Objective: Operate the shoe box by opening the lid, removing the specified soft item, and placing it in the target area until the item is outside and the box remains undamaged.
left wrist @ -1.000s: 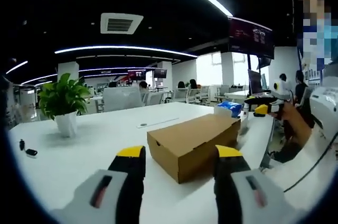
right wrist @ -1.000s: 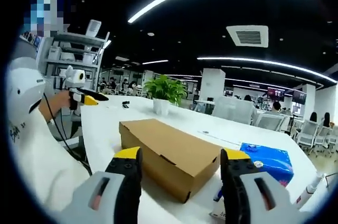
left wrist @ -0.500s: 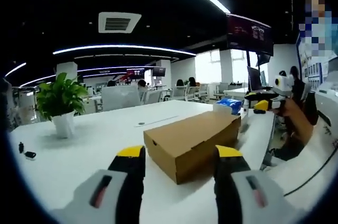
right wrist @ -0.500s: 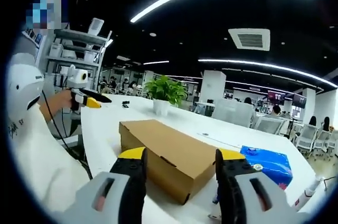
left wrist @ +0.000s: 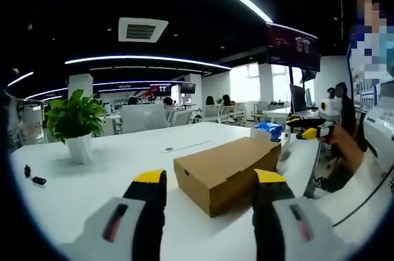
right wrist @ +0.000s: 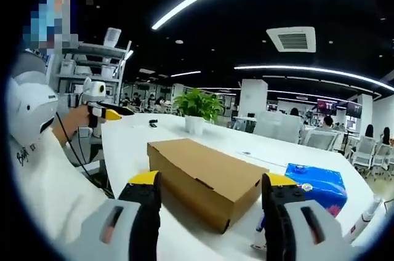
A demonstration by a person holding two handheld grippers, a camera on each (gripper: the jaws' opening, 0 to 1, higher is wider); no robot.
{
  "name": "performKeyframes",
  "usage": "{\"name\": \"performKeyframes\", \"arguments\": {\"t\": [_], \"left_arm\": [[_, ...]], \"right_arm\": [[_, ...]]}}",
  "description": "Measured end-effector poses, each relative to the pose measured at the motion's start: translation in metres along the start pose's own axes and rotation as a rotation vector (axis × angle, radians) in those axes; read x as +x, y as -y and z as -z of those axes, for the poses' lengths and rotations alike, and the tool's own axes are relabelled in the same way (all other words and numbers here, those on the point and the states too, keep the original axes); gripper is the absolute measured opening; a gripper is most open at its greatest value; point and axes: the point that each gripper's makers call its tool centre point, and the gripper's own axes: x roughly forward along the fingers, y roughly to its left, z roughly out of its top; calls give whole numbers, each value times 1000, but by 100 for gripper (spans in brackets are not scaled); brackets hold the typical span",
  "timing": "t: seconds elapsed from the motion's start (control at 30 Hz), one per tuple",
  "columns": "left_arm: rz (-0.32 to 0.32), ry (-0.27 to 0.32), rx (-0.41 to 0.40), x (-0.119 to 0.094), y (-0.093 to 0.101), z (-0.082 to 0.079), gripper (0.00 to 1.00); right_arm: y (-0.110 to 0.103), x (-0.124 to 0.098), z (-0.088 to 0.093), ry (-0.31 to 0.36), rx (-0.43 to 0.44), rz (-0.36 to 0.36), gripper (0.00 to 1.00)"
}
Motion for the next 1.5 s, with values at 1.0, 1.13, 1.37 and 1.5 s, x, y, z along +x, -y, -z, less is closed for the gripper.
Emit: {"name": "performKeyframes", "arguments": {"t": [1.0,1.13,1.37,1.5], "left_arm": [[19,-41,42,2,8,9,53],[22,-46,47,2,9,10,53],[25,-58,52,3,10,13,53],[28,-62,57,3,11,14,53]], "right_arm": [[4,0,5,-24,-47,26,55],[4,0,6,-26,-48,28,55],[4,0,6,-25,-51,28,55],[3,1,8,-32,-54,26,55]]}}
